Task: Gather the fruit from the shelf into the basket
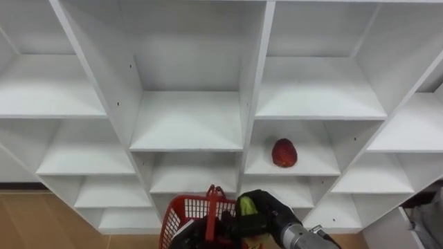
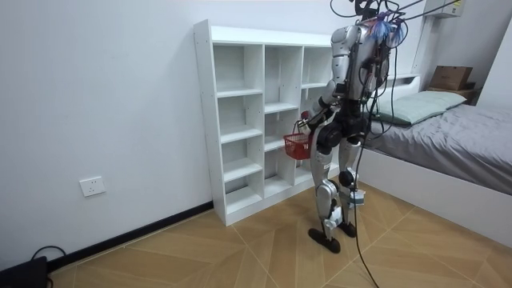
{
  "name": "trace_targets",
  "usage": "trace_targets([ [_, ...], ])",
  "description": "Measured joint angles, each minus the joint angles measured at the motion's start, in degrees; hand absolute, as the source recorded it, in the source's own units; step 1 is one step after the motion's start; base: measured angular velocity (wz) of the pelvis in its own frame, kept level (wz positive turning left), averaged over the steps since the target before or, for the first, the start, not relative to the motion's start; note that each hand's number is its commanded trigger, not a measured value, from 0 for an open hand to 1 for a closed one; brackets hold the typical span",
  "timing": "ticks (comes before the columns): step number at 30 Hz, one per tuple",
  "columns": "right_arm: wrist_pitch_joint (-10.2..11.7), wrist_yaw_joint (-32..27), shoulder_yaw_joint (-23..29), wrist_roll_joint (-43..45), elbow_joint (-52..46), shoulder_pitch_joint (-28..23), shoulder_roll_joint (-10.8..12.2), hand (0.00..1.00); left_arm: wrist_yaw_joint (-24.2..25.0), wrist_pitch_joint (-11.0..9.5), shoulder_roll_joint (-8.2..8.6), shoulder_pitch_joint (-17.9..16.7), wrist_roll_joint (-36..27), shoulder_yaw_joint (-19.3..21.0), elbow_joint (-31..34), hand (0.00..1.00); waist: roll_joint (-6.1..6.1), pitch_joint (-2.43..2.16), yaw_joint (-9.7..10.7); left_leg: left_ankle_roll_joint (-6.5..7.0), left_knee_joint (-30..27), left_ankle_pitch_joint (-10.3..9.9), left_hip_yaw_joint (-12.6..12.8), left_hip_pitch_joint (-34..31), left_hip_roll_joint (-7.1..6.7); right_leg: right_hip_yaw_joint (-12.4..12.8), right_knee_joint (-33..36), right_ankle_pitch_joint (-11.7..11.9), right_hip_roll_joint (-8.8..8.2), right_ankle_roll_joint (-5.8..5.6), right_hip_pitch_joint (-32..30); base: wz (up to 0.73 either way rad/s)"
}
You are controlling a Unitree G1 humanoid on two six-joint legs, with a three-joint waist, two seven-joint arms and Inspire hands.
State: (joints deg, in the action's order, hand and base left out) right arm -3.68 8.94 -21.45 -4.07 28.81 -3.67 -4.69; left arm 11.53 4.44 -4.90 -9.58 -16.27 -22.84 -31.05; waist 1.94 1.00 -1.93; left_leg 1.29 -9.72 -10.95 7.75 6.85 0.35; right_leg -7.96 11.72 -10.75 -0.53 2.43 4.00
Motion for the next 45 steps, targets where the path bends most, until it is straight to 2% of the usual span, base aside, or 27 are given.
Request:
trace_targets([
  [15,0.0,-0.3,-0.4,-7.3,2.7,0.7,0.1,1.0,0.2,0.0,-0.25,0.0,0.0,0.1,0.1,1.0,0.09,0.02,-0.3,0.0,-0.2,0.0,-0.1,-0.2,0.01,-0.2,-0.2,0.0,0.02,0.0,0.0,0.0],
  [27,0.0,-0.6,-1.1,-7.8,4.8,2.0,0.3,1.0,0.2,0.1,-0.33,0.0,0.1,0.1,0.0,1.0,-0.78,0.15,-0.3,0.0,-1.1,0.0,-0.3,-0.8,-0.02,-0.3,-0.1,0.0,-0.04,0.0,0.1,0.0],
  [30,0.7,-1.9,-2.2,-7.8,6.5,2.7,0.3,1.0,0.1,0.1,-0.42,-0.1,0.1,0.0,-0.1,1.0,-1.08,0.1,-0.5,0.0,-1.1,0.0,-0.1,-0.7,0.02,-0.3,0.0,0.0,-0.03,0.01,0.1,0.0],
  [45,1.2,-5.9,-2.3,-7.6,10.6,3.9,0.3,1.0,0.2,0.0,-0.43,-0.3,0.2,-0.6,-0.5,1.0,-1.04,0.04,-1.5,0.0,-1.2,0.0,-0.2,-1.3,0.0,-0.9,0.0,0.0,-0.14,-0.01,0.0,0.01],
])
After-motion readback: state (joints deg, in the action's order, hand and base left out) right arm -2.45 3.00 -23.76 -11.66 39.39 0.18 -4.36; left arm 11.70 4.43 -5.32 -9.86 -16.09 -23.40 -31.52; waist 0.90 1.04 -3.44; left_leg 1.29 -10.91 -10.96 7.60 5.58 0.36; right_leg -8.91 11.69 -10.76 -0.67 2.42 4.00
